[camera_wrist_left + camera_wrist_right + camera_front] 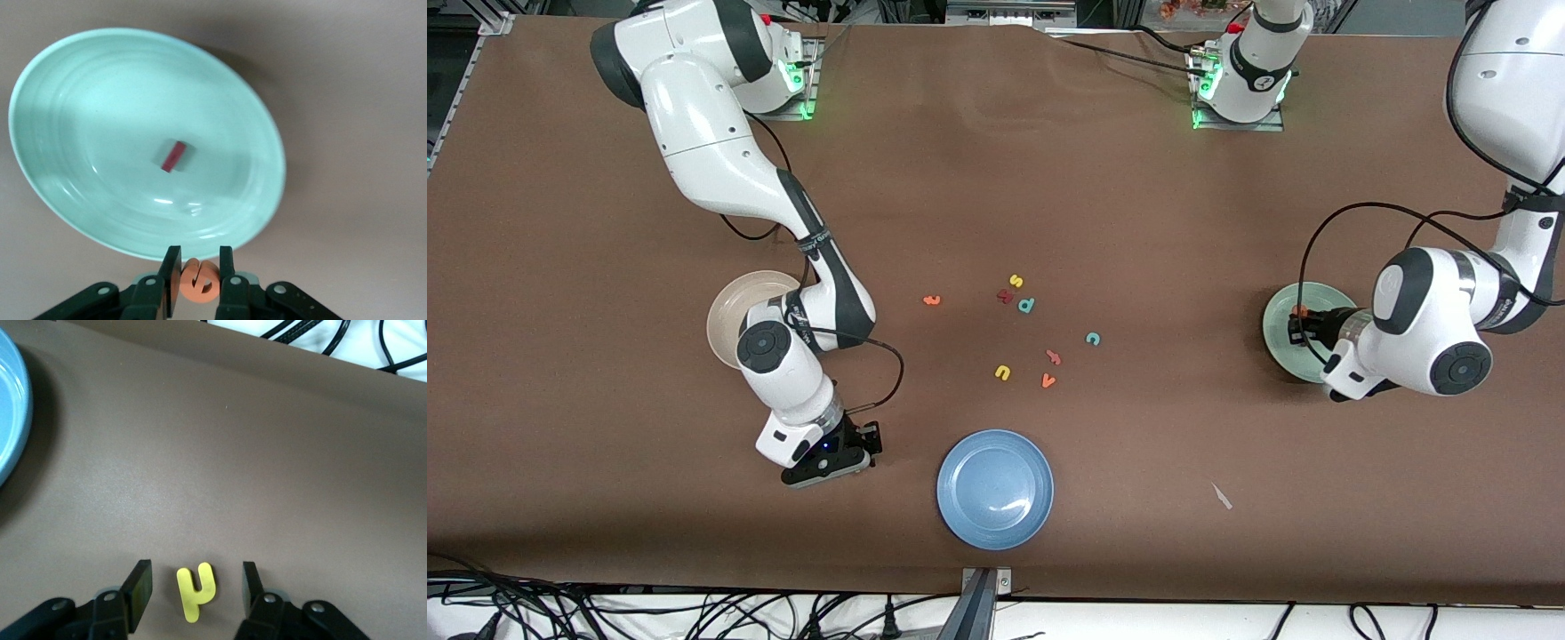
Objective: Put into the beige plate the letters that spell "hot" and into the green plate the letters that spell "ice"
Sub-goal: 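Grasp the yellow letter with the right gripper while the left gripper reaches the cyan letter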
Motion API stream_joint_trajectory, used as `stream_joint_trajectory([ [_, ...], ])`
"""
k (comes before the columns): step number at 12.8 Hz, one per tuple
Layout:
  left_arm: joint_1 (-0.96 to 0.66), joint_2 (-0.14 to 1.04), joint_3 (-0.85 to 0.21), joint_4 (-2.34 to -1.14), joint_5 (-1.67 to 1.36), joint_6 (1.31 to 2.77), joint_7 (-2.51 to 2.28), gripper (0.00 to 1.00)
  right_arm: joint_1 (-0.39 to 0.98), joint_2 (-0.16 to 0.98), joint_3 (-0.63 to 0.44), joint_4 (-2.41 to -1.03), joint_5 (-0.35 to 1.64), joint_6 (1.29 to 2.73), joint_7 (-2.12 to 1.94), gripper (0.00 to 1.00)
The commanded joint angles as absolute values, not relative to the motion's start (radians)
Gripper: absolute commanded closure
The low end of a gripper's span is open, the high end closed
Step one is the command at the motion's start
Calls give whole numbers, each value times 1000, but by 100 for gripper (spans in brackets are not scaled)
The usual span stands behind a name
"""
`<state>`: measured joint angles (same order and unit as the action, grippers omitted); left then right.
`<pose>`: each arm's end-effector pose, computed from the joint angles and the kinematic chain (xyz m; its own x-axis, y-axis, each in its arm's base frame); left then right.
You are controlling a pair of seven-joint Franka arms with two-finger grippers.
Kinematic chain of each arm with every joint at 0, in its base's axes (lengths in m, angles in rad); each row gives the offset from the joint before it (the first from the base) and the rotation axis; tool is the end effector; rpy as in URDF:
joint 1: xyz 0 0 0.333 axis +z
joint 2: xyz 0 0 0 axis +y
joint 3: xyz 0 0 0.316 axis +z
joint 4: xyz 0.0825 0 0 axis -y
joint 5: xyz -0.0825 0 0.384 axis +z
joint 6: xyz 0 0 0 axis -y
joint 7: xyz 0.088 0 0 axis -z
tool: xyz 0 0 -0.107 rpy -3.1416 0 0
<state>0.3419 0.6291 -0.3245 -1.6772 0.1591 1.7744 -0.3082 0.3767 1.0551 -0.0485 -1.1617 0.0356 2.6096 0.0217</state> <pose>0.6168 0.0401 0.2224 0.8464 0.2492 -0.4706 0.2408 -0.9673 -0.0792 0.7477 0.2679 0.1872 0.8783 0.2848 0.3840 0.3063 -0.9519 0.0054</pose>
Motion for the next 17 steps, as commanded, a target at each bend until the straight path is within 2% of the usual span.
stream_joint_trajectory([
  [1,368,594,-337,-1791,179,1876,-264,85,376,1100,-44,-1123,28,2635,26,37],
  [2,379,595,-337,-1799,179,1887,-262,71,376,1101,-44,-1126,28,2638,25,38],
  [3,379,594,-337,-1798,179,1885,-259,53,377,1104,-44,-1129,28,2638,26,38],
  [4,379,589,-339,-1795,179,1879,-259,20,380,1103,-44,-1132,29,2637,26,38],
  [5,377,574,-344,-1792,179,1875,-261,1,380,1103,-44,-1138,31,2637,25,40],
  [8,371,532,-403,-1763,163,1815,-291,0,380,1098,-44,-1144,29,2634,21,50],
  [11,364,532,-524,-1729,152,1813,-531,0,380,1097,-44,-1146,29,2631,20,55],
  [13,347,537,-567,-1704,88,1825,-688,0,380,1095,-44,-1154,29,2631,20,59],
  [15,266,540,-574,-1703,83,1902,-780,1,380,1095,-44,-1155,28,2629,17,67],
  [17,191,586,-572,-1703,93,2046,-958,1,380,1094,-46,-1155,26,2628,15,73],
])
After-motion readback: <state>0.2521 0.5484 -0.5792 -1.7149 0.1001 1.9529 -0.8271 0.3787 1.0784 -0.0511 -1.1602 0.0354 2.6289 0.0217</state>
